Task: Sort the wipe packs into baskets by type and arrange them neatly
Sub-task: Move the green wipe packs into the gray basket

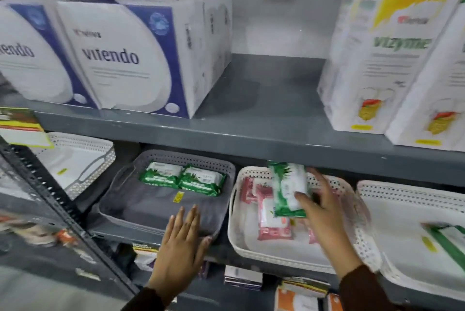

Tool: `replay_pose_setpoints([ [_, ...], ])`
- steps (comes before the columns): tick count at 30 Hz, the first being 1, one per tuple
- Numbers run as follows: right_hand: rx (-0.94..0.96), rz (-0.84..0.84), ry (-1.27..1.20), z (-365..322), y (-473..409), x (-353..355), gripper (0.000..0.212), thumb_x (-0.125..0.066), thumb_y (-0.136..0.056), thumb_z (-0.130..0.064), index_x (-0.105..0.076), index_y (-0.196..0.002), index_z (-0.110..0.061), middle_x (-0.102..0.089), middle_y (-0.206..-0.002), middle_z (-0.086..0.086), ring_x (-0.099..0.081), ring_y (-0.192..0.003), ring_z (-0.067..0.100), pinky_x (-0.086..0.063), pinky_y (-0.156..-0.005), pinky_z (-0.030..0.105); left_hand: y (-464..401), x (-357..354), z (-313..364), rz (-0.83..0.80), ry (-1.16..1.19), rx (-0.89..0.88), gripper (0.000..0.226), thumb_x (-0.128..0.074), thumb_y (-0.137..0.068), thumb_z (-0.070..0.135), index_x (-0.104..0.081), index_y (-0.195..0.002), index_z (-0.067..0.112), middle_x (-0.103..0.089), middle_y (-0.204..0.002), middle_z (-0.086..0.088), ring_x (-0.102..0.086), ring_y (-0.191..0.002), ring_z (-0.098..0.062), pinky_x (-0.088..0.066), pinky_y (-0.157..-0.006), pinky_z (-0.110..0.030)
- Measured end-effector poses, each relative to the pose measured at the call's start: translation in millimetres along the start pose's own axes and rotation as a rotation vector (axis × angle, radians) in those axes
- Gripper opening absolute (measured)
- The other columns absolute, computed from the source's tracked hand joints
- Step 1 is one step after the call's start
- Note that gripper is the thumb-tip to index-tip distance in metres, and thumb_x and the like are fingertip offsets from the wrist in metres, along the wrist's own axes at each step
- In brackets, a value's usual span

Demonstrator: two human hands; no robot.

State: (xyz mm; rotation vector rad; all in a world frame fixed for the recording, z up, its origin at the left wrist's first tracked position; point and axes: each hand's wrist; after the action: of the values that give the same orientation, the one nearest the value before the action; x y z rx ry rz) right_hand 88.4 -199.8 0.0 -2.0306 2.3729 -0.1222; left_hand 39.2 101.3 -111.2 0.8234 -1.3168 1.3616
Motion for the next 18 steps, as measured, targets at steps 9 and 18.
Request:
replay_pose_setpoints([
  [9, -0.107, -0.351, 0.173, 44, -7, -210, 0.032, -0.050, -0.099, -0.010, -0.069, -0.111, -0.033, -0.068, -0.119, -0.007, -0.065, -0.106, 0.025, -0.055, -0.094, 0.046, 7, 14, -65, -0.052, 0.004, -0.021, 0.062, -0.013, -0.103, 0.049, -0.031, -0.150, 0.011, -0.032, -0.156, -0.004, -0.016, -0.147, -0.023, -0.012, -0.115, -0.042],
  [18, -0.191, -0.502, 0.643, 43, -3, -226, 0.055, -0.043, -0.094, -0.002, -0.042, -0.147, -0.014, -0.040, -0.152, 0.021, -0.051, -0.130, 0.036, -0.044, -0.095, 0.027, 4, 17, -59, -0.041, 0.013, 0.014, 0.061, -0.020, -0.102, 0.047, -0.036, -0.147, 0.009, -0.034, -0.154, -0.003, -0.019, -0.146, -0.026, -0.011, -0.114, -0.044],
])
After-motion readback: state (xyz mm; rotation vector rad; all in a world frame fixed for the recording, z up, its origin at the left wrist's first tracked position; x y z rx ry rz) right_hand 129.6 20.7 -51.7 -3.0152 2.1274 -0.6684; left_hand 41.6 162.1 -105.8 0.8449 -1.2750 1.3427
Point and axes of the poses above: each hand's wrist, its own y-axis away from the middle knuckle, its own x-axis out of the back of the hand, z = x × y
